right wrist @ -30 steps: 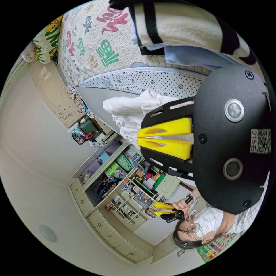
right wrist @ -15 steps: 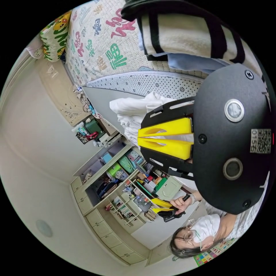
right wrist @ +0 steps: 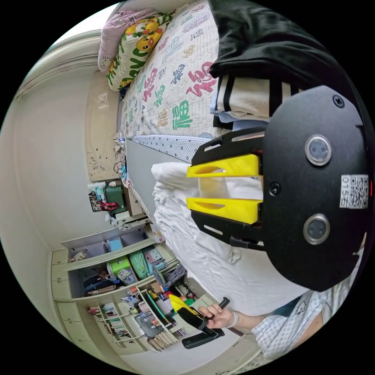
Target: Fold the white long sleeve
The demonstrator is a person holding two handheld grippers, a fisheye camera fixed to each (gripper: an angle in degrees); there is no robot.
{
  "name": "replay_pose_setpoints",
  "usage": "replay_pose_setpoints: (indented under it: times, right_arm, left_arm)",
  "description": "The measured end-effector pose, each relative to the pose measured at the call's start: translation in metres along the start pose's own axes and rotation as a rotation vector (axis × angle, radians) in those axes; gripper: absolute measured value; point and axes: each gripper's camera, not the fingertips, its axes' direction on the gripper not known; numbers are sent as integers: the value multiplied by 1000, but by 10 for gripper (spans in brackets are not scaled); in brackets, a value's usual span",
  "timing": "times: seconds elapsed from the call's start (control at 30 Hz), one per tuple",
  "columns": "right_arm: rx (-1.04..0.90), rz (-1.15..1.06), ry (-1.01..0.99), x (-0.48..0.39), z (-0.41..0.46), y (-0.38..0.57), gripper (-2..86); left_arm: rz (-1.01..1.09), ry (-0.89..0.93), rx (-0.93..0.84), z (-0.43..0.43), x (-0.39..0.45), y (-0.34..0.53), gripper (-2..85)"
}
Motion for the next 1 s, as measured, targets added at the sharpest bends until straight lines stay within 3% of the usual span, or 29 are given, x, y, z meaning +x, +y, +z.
replay_pose_setpoints:
  times: [0.17,0.37,0.5,0.63,0.77,0.9,1.0]
  right_arm:
    - [-50,2,14,-4,7,-1,106]
    - [-138,34,92,-6,21,-3,133]
    - [-90,42,179,-6,11,0,124]
    - [-216,-33,-25,-9,27,1,82]
    - [-123,-168,-109,-29,11,7,37]
    - [-48,-362,-457,-56,-7,16,34]
    - [-68,-445,-511,-76,-7,23,33]
  left_arm:
    - [82,74,-93,43,18,-39,132]
    - [190,-3,-111,92,34,-88,54]
    - [295,100,-126,127,46,-121,28]
    - [319,194,-154,179,48,-158,67]
    - [319,258,-290,258,61,-192,108]
    - [317,398,-452,347,96,-237,159]
    - [325,489,-446,386,117,-253,174]
